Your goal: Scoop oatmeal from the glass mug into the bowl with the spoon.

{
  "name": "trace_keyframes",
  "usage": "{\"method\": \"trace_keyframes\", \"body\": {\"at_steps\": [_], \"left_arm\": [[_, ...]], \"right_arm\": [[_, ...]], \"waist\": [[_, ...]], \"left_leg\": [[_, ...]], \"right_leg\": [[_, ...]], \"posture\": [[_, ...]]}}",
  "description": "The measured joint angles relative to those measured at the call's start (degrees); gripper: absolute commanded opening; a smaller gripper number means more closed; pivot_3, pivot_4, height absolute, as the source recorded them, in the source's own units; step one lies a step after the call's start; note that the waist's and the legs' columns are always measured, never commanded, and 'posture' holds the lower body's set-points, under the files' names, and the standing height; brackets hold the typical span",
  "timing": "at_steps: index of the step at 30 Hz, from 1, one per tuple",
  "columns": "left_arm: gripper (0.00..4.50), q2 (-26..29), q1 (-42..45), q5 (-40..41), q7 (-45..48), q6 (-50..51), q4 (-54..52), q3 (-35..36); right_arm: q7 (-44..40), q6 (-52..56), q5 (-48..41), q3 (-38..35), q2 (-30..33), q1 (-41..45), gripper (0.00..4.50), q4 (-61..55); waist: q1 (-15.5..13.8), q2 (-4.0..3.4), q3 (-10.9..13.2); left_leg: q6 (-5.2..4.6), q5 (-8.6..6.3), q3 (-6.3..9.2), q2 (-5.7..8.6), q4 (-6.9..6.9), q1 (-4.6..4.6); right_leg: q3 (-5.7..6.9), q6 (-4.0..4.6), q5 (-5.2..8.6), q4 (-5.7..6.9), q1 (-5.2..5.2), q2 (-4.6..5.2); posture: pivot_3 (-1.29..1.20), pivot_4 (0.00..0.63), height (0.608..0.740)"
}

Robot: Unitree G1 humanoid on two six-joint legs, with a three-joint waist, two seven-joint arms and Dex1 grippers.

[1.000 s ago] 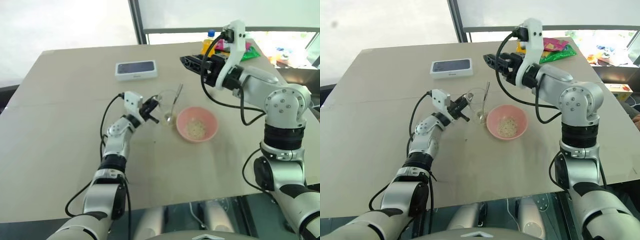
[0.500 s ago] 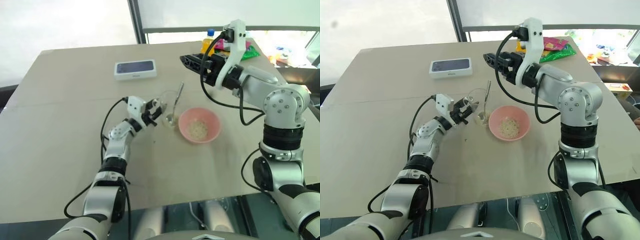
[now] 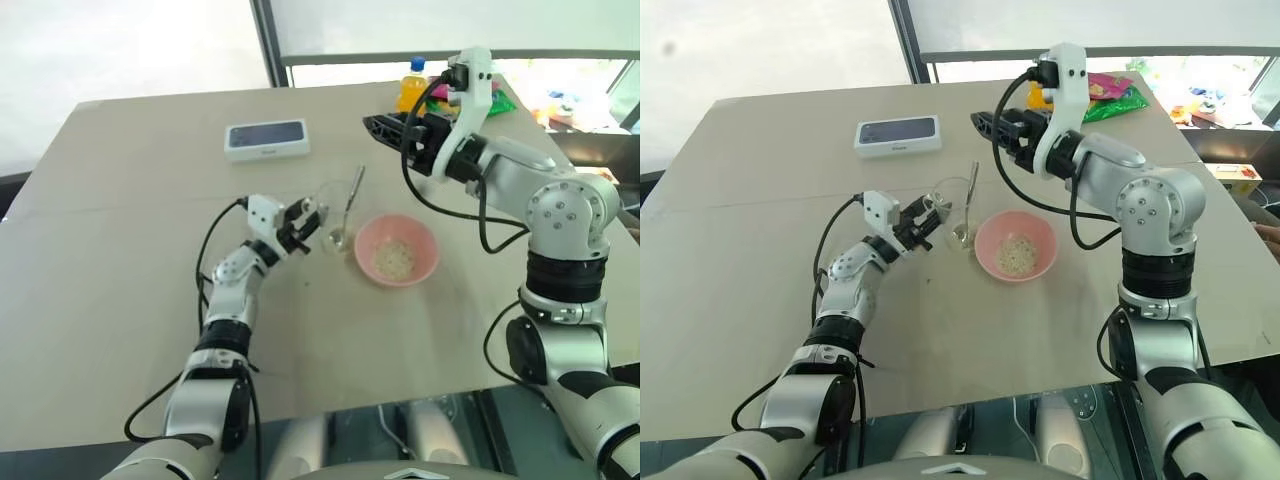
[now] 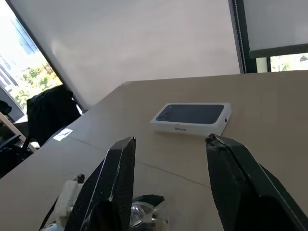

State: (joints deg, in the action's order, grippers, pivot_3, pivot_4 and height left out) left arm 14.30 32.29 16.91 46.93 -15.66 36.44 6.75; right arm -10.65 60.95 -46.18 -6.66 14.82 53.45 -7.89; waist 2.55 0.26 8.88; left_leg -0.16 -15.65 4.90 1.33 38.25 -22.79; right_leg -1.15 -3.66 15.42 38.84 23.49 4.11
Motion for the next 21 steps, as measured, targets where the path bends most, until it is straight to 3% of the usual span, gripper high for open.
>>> {"method": "trace_keyframes", "body": {"at_steps": [21], "left_arm": [[1.94, 1.7, -7.0, 3.2, 0.5, 4.0, -11.8, 0.4]], "right_arm": [[-0.7, 0.0, 0.9, 0.0, -0.2, -1.6, 2.39, -0.2]], "waist": [[-0.1, 0.00, 0.0]], "left_leg": [[0.00, 0.00, 0.00, 0.01, 0.01, -0.02]], "right_leg": [[-0.01, 0.00, 0.00, 0.00, 0.01, 0.01]], "posture": [[0.00, 0.150, 0.740]]}}
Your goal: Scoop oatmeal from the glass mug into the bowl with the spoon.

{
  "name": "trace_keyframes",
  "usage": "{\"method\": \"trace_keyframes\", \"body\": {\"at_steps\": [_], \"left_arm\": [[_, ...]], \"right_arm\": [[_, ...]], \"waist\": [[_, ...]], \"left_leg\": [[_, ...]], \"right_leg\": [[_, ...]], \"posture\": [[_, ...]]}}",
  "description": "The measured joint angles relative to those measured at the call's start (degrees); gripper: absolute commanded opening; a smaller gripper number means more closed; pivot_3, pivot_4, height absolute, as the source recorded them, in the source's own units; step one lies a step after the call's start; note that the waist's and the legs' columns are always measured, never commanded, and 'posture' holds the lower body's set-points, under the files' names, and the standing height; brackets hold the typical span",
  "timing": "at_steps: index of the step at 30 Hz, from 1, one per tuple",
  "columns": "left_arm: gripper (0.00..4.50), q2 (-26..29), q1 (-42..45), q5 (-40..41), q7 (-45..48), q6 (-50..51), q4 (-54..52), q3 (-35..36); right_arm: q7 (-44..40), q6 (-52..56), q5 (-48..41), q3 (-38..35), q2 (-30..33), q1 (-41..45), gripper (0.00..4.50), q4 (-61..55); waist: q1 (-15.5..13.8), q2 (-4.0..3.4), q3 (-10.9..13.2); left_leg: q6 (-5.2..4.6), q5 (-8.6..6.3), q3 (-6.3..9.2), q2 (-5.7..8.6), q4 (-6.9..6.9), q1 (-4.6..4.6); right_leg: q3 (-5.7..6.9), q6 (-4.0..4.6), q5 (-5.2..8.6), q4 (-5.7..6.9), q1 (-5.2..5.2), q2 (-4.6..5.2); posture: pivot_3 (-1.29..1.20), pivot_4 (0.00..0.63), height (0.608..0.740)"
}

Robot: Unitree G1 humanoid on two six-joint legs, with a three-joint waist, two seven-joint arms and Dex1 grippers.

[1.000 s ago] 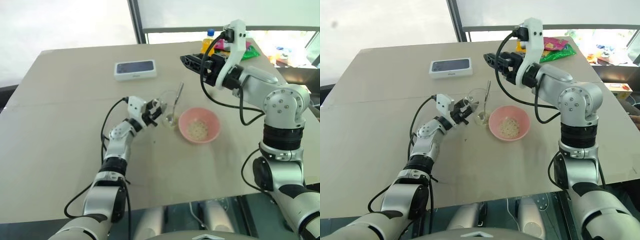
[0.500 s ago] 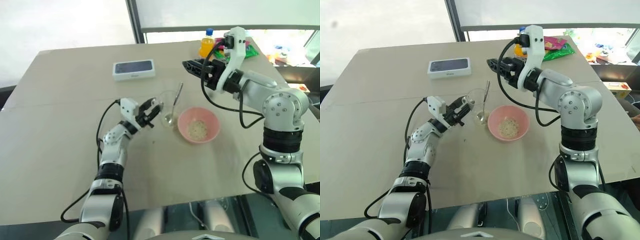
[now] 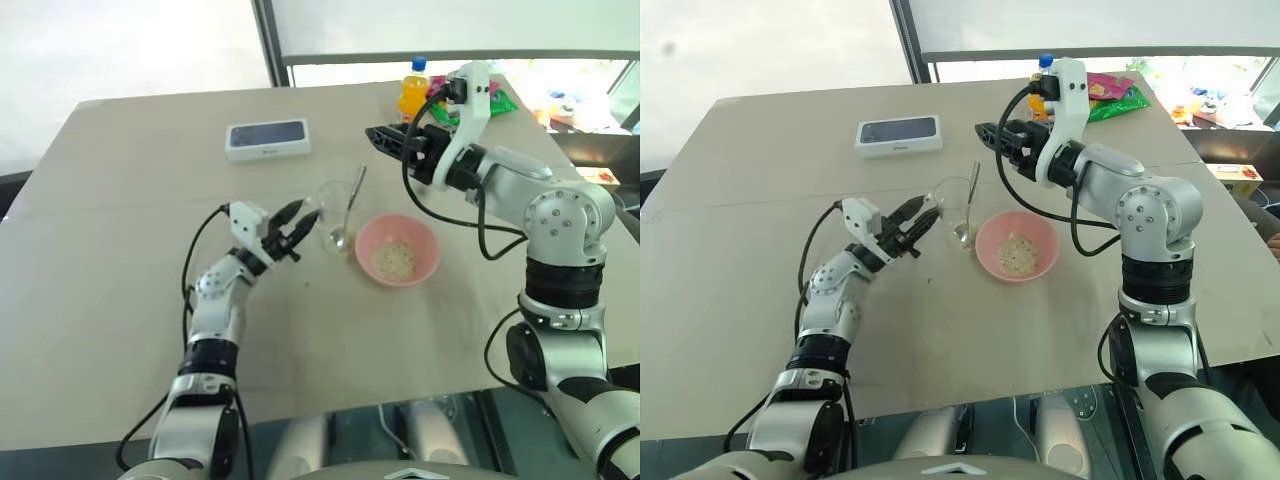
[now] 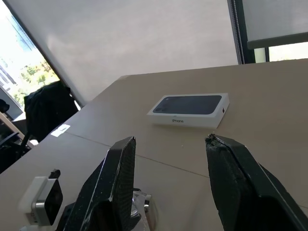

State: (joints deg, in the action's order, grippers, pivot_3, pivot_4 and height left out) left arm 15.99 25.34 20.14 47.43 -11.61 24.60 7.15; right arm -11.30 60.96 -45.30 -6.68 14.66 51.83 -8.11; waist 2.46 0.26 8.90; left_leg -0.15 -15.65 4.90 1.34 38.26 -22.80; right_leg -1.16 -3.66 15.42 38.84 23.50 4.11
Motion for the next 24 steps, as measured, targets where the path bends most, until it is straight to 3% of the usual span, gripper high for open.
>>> {"method": "trace_keyframes", "body": {"at_steps": [5, 9, 15, 19, 21, 24], "left_arm": [[1.94, 1.3, -5.4, 0.9, 0.0, 1.7, -8.4, 0.1], [1.94, 4.5, -12.2, 4.3, -1.1, 6.3, -19.8, 2.5], [1.94, 7.5, -24.1, 7.2, -3.1, 11.7, -32.8, 5.6], [1.94, 7.7, -31.3, 7.8, -4.5, 13.5, -35.8, 6.8], [2.81, 7.6, -36.1, 8.3, -4.8, 13.7, -38.5, 7.4], [4.17, 8.2, -42.5, 8.4, -3.8, 14.2, -40.1, 7.6]], "right_arm": [[-1.3, -1.4, 0.0, -0.5, 1.5, -2.7, 2.39, -3.1], [-4.2, -2.5, -0.8, -4.0, 6.9, -7.6, 2.39, -7.2], [-11.4, -7.4, 0.3, -7.8, 15.2, -25.6, 2.39, -11.7], [-21.1, -15.0, 0.1, -10.7, 15.9, -39.7, 2.39, -14.5], [-27.5, -19.5, 0.7, -11.4, 18.4, -48.6, 2.64, -16.3], [-32.1, -26.5, 4.6, -12.3, 18.7, -56.5, 3.68, -15.3]], "waist": [[0.0, 0.01, 0.0], [-0.2, 0.03, 0.1], [-0.4, 0.03, 0.1], [-0.5, 0.01, 0.1], [-0.5, 0.02, 0.1], [-0.4, 0.04, 0.2]], "left_leg": [[0.00, 0.00, -0.01, -0.02, -0.02, -0.05], [-0.01, -0.01, 0.00, -0.08, -0.02, -0.09], [-0.02, -0.02, -0.05, -0.11, -0.04, -0.01], [-0.03, -0.03, -0.09, -0.15, -0.06, 0.03], [-0.03, -0.03, -0.10, -0.19, -0.06, 0.08], [-0.07, -0.07, -0.18, -0.28, -0.06, 0.36]], "right_leg": [[-0.02, 0.00, 0.00, -0.04, 0.03, 0.01], [-0.02, 0.00, 0.00, -0.09, 0.03, 0.03], [-0.05, 0.00, 0.01, -0.14, -0.05, 0.00], [-0.07, -0.01, 0.01, -0.13, -0.06, -0.04], [-0.08, -0.01, 0.01, -0.16, -0.12, -0.03], [-0.12, -0.02, 0.02, -0.28, -0.39, -0.06]], "posture": [[0.00, 0.150, 0.740], [0.00, 0.150, 0.740], [0.00, 0.150, 0.740], [0.00, 0.150, 0.740], [0.00, 0.150, 0.740], [0.00, 0.150, 0.740]]}}
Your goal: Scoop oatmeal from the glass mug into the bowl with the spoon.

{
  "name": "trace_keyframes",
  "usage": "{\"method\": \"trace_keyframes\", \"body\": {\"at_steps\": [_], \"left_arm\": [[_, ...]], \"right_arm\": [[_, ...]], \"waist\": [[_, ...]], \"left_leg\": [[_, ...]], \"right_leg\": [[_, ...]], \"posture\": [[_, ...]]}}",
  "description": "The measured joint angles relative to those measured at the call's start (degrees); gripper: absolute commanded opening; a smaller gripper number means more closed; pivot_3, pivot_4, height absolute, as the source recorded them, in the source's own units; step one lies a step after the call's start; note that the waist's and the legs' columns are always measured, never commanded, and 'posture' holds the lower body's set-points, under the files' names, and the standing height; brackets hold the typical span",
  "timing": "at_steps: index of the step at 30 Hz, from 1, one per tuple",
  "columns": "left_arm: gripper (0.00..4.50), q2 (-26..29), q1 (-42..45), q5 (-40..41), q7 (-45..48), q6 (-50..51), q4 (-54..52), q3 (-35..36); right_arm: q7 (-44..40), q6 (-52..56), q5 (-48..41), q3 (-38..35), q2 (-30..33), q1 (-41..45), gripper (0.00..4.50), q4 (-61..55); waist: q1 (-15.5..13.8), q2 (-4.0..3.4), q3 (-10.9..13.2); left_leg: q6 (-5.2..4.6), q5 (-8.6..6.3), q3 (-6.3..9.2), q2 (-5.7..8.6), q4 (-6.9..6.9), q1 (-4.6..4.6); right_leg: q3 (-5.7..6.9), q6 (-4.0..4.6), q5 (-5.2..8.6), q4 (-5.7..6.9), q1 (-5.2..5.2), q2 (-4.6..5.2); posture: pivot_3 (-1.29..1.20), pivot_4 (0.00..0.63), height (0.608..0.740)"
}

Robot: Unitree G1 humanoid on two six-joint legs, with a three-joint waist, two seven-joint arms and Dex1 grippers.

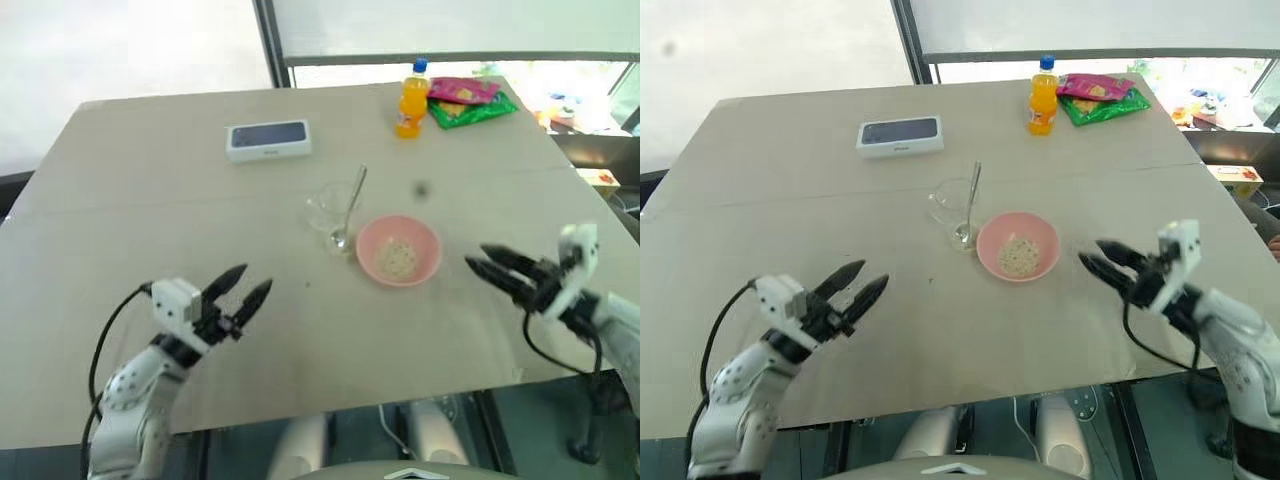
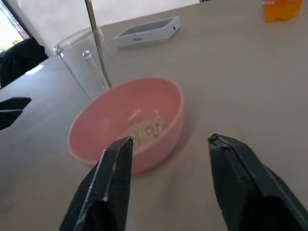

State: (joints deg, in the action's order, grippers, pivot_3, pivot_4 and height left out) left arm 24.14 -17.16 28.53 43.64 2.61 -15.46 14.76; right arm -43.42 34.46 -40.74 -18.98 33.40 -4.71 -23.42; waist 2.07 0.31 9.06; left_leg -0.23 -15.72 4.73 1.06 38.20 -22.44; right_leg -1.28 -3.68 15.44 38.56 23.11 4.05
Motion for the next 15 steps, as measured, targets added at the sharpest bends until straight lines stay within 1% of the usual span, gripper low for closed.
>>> {"method": "trace_keyframes", "body": {"at_steps": [1, 2, 3, 4, 7, 8, 10, 15], "left_arm": [[4.50, 0.3, -1.6, 0.0, 0.4, 0.4, -0.3, -0.1], [4.50, 0.5, -3.5, -0.6, 0.5, 0.5, -0.3, -0.5], [4.50, 0.5, -4.3, -1.3, 0.3, 0.6, -0.3, -0.8], [4.50, 0.6, -4.6, -2.1, 0.0, 0.7, -0.2, -1.2], [4.50, 1.5, -5.2, -4.9, -0.9, 0.7, -0.1, -1.9], [4.50, 1.6, -5.6, -6.0, -1.3, 0.8, -0.1, -2.0], [4.50, 2.1, -5.9, -6.3, -1.6, 1.2, -0.5, -2.1], [4.50, 2.1, -5.8, -7.1, -2.8, 2.0, -1.3, -2.1]], "right_arm": [[-1.4, -2.7, 1.7, 0.2, 0.0, -2.2, 4.14, 0.9], [-3.1, -6.4, 4.3, 0.5, 0.1, -4.7, 4.45, 2.9], [-4.3, -9.1, 6.3, 0.9, 0.1, -6.2, 4.45, 4.8], [-5.8, -12.6, 8.7, 1.8, 0.1, -7.4, 4.45, 7.1], [-8.0, -17.9, 11.9, 3.8, 0.0, -8.6, 4.45, 10.4], [-8.7, -19.3, 12.8, 4.4, 0.0, -8.9, 4.45, 11.5], [-10.0, -21.1, 13.6, 5.2, 0.0, -9.2, 4.45, 12.8], [-11.0, -23.8, 14.9, 6.6, 0.1, -7.8, 4.45, 14.7]], "waist": [[0.0, -0.01, 0.0], [-0.1, -0.02, 0.2], [-0.2, -0.07, 0.3], [-0.2, -0.08, 0.3], [-0.3, -0.07, 0.3], [-0.3, -0.07, 0.3], [-0.3, -0.07, 0.3], [-0.5, -0.08, 0.3]], "left_leg": [[-0.03, -0.03, 0.02, -0.02, 0.00, 0.15], [-0.06, -0.06, 0.00, -0.13, -0.06, 0.46], [-0.09, -0.08, 0.00, -0.19, -0.07, 0.62], [-0.10, -0.08, -0.01, -0.26, -0.07, 0.67], [-0.10, -0.08, -0.02, -0.27, -0.03, 0.72], [-0.10, -0.09, -0.04, -0.27, -0.03, 0.73], [-0.10, -0.09, -0.02, -0.26, -0.05, 0.71], [-0.12, -0.11, 0.00, -0.25, -0.10, 0.69]], "right_leg": [[0.06, 0.01, 0.02, -0.10, -0.19, -0.02], [0.09, 0.01, 0.03, -0.30, -0.61, -0.04], [0.14, 0.08, 0.08, -0.47, -0.83, -0.06], [0.17, -0.04, 0.21, -0.61, -0.94, -0.08], [0.12, -0.04, 0.19, -0.61, -1.01, -0.08], [0.09, 0.11, 0.09, -0.61, -1.00, -0.08], [0.10, -0.05, -0.03, -0.61, -1.00, -0.07], [0.09, -0.05, -0.04, -0.67, -0.99, -0.04]], "posture": [[0.00, 0.150, 0.740], [0.00, 0.150, 0.740], [0.00, 0.150, 0.740], [0.00, 0.150, 0.740], [0.00, 0.150, 0.740], [0.00, 0.150, 0.740], [0.00, 0.150, 0.740], [0.00, 0.150, 0.740]]}}
